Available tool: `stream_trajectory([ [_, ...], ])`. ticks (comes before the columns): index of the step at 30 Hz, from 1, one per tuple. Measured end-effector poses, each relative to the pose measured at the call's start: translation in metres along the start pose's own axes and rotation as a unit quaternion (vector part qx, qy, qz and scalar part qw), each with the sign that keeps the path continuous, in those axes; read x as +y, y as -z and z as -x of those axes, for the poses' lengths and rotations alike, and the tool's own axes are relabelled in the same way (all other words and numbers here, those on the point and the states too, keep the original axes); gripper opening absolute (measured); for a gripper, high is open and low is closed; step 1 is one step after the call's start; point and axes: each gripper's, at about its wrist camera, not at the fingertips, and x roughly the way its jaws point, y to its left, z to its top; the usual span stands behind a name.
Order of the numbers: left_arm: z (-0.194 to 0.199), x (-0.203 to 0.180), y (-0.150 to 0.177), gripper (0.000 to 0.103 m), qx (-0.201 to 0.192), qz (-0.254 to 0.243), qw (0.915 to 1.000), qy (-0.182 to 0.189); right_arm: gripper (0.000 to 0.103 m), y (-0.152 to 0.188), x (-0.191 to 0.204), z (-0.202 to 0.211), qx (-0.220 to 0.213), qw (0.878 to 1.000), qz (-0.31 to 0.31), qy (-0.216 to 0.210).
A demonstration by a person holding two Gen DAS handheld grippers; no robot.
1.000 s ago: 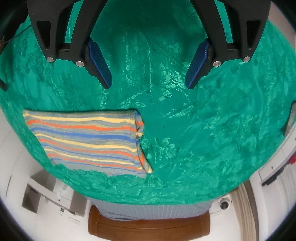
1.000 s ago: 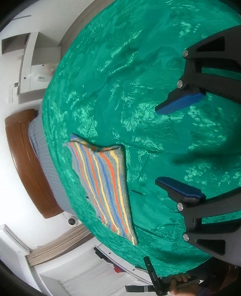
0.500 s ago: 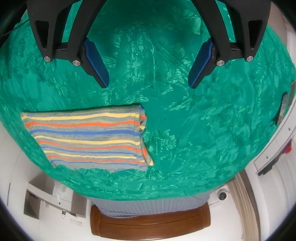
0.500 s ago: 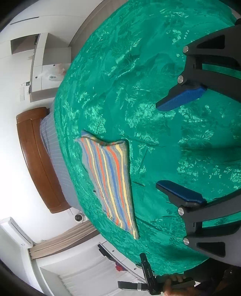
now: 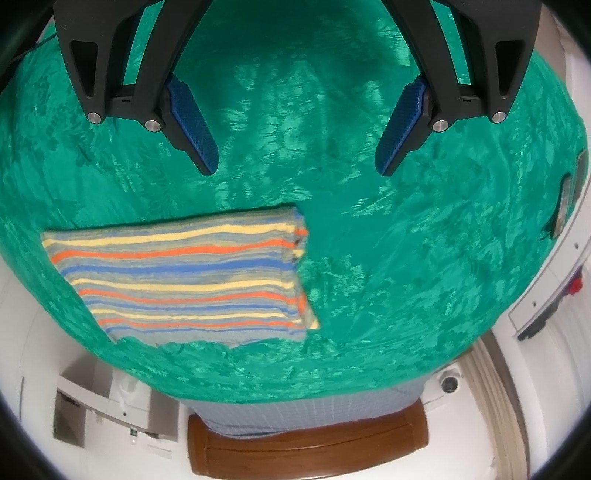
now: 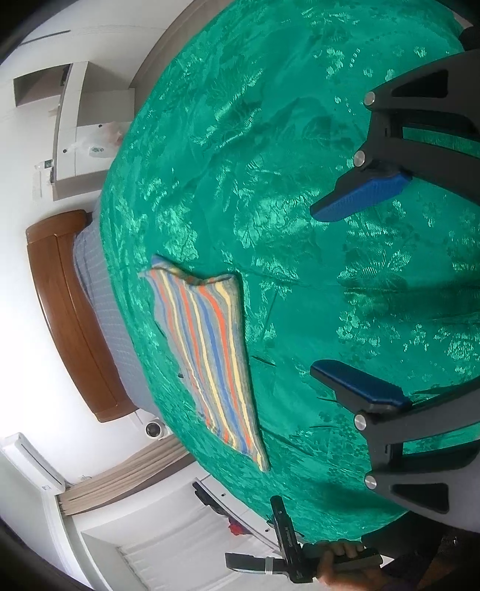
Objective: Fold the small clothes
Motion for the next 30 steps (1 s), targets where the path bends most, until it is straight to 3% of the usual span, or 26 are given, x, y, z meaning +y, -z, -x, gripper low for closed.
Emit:
stream_trajectory([
  [4, -0.004, -0.049, -0.005, 0.088, 0.000, -0.043, 0.9979, 0.049, 0.077, -0.005, -0.003, -0.002, 0.004, 1.000, 0.002, -0.006],
  [7, -0.007, -0.103, -0.011, 0.088, -0.010, -0.098, 0.9907, 0.094, 0.077, -0.022, -0.014, 0.001, -0.002, 1.000, 0.006, -0.010],
  [11, -0.018, -0.188, -0.023, 0.088, -0.029, -0.184, 0.9705, 0.153, 0.077, -0.048, -0.031, 0.001, 0.000, 1.000, 0.012, -0.016],
  [16, -0.052, -0.269, -0.039, 0.088, -0.021, -0.259, 0.9489, 0.179, 0.077, -0.085, -0.057, -0.015, 0.024, 0.999, 0.009, -0.048],
  [18, -0.068, -0.293, -0.042, 0.081, -0.019, -0.283, 0.9430, 0.175, 0.077, -0.101, -0.069, -0.029, 0.035, 0.997, -0.007, -0.075],
  [20, -0.074, -0.301, -0.046, 0.072, -0.025, -0.281, 0.9432, 0.176, 0.077, -0.120, -0.079, -0.051, 0.052, 0.993, -0.022, -0.106],
  [22, -0.078, -0.303, -0.051, 0.043, -0.028, -0.266, 0.9468, 0.179, 0.077, -0.141, -0.086, -0.083, 0.076, 0.988, -0.031, -0.134],
  [23, -0.080, -0.305, -0.053, 0.020, -0.030, -0.256, 0.9497, 0.177, 0.077, -0.152, -0.087, -0.103, 0.091, 0.984, -0.031, -0.147],
  [24, -0.081, -0.305, -0.054, 0.012, -0.034, -0.251, 0.9514, 0.176, 0.077, -0.159, -0.087, -0.117, 0.102, 0.982, -0.030, -0.155],
  [27, -0.079, -0.298, -0.055, 0.008, -0.043, -0.235, 0.9517, 0.193, 0.075, -0.190, -0.085, -0.188, 0.151, 0.968, -0.058, -0.193],
  [30, -0.073, -0.288, -0.056, 0.007, -0.056, -0.216, 0.9499, 0.218, 0.075, -0.206, -0.087, -0.239, 0.170, 0.959, -0.114, -0.197],
])
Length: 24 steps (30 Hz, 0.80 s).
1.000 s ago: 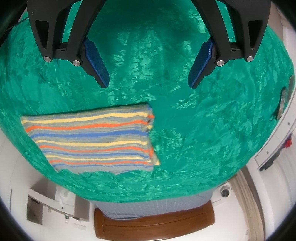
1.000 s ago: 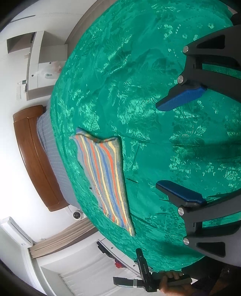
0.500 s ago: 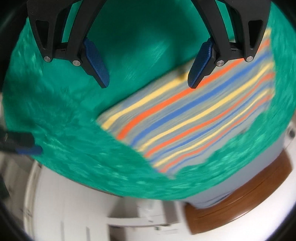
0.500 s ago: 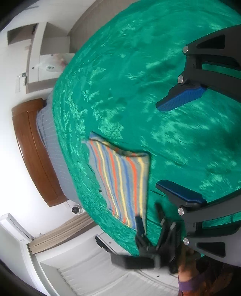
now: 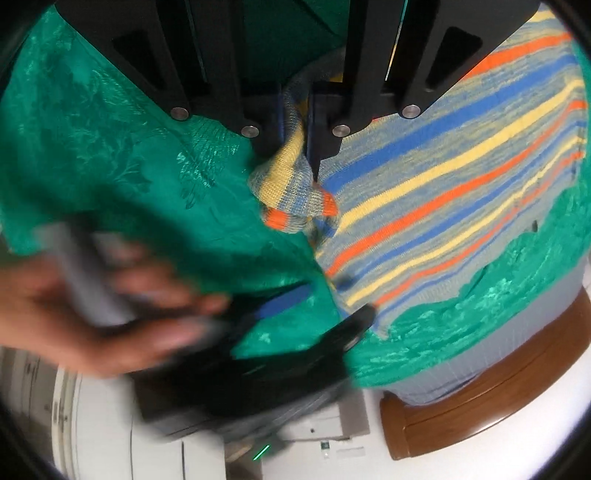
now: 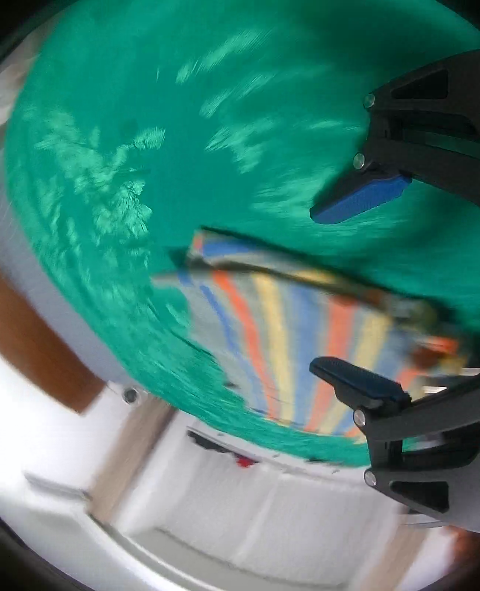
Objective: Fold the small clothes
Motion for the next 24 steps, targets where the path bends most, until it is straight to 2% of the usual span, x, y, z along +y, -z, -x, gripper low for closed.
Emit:
stream_trajectory([
  [1, 0.002, 0.003, -0.001, 0.007, -0.005, 0.006, 0.9999, 0.006, 0.071, -0.010, -0.005, -0.015, 0.002, 1.000, -0.019, -0.001],
  [3, 0.013, 0.014, 0.000, 0.006, -0.015, 0.032, 0.9992, 0.022, 0.035, -0.023, -0.007, -0.032, -0.008, 0.999, -0.033, -0.001],
  [4, 0.018, 0.019, -0.001, 0.006, -0.019, 0.043, 0.9985, 0.026, 0.011, -0.027, -0.004, -0.036, -0.008, 0.999, -0.036, 0.005],
  [7, 0.054, 0.060, 0.008, 0.006, -0.047, 0.108, 0.9924, 0.035, 0.011, -0.033, 0.027, -0.032, -0.026, 0.999, -0.021, 0.020],
  [10, 0.087, 0.099, 0.026, 0.006, -0.063, 0.162, 0.9843, 0.031, 0.011, -0.035, 0.084, -0.024, -0.036, 0.999, 0.028, 0.006],
  [13, 0.117, 0.140, 0.053, 0.006, -0.070, 0.211, 0.9749, 0.011, 0.011, -0.038, 0.149, -0.043, -0.024, 0.997, 0.069, -0.021],
  [15, 0.131, 0.166, 0.073, 0.006, -0.066, 0.242, 0.9680, -0.005, 0.011, -0.036, 0.191, -0.073, -0.004, 0.995, 0.097, -0.033],
  [18, 0.144, 0.200, 0.105, 0.006, -0.054, 0.283, 0.9569, -0.036, 0.011, -0.028, 0.234, -0.121, 0.023, 0.991, 0.125, -0.037],
  [22, 0.147, 0.225, 0.139, 0.009, -0.034, 0.323, 0.9437, -0.061, 0.011, -0.009, 0.270, -0.191, 0.056, 0.988, 0.142, -0.029],
  [24, 0.143, 0.234, 0.152, 0.028, -0.015, 0.339, 0.9376, -0.074, 0.017, 0.001, 0.272, -0.220, 0.064, 0.989, 0.130, -0.033],
])
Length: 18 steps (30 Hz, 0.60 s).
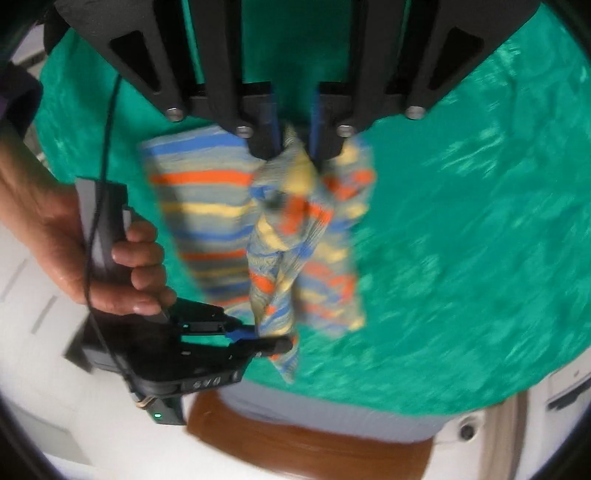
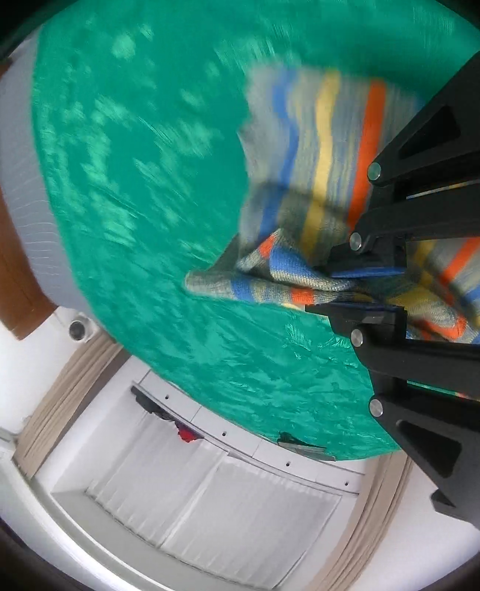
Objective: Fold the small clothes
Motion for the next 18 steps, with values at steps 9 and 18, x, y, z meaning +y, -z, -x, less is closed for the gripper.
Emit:
stream_trajectory([
  [9, 0.028, 0.019, -0.001, 0.083, -0.026, 0.019, 0.9995, -0.001, 0.048, 0.040, 0.000, 0.027, -0.056, 0.997, -0.036, -0.034],
  [18, -0.017, 0.042, -0.021, 0.060, 0.031, 0.047, 0.9959, -0.071, 0.041, 0.163, -0.007, 0.071, 0.052, 0.993, 0.068, 0.077],
])
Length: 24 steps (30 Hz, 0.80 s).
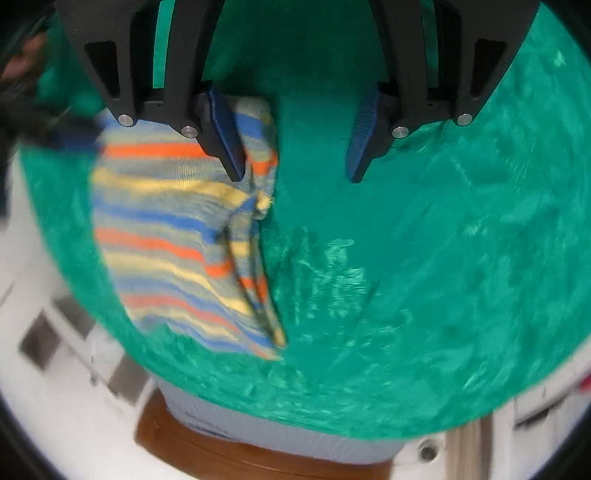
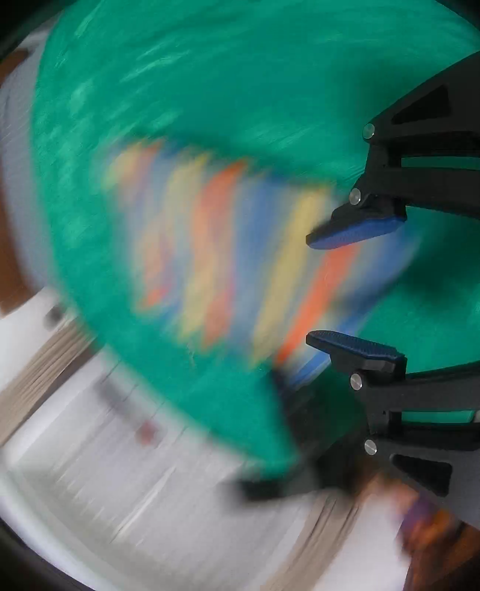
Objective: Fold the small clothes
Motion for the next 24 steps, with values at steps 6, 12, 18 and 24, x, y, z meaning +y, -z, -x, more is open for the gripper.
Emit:
stream_trajectory([
  [6, 0.026, -0.014, -0.033, 0.082, -0.031, -0.035, 0.9964, 0.071, 0.038, 0.005, 0.006, 0.044, -0.082, 0.996, 0.025, 0.034],
  [12, -0.044, -0.037, -0.054, 0.019, 0.058, -0.071, 0.9956, 0.021, 0.039, -0.034, 0.019, 0.046, -0.105, 0.992, 0.045, 0.047],
  [18, -0.039, -0.017, -0.048, 0.046, 0.039, -0.033, 0.9984, 0.025, 0.042, 0.007, 0.016, -0.019, -0.021, 0.997, 0.040, 0.059],
  [24, 0.004, 0.006, -0.032, 0.072, 0.018, -0.048, 0.9980, -0.038, 0.050, 0.017, 0.035, 0.014, -0.053, 0.988, 0.035, 0.138],
])
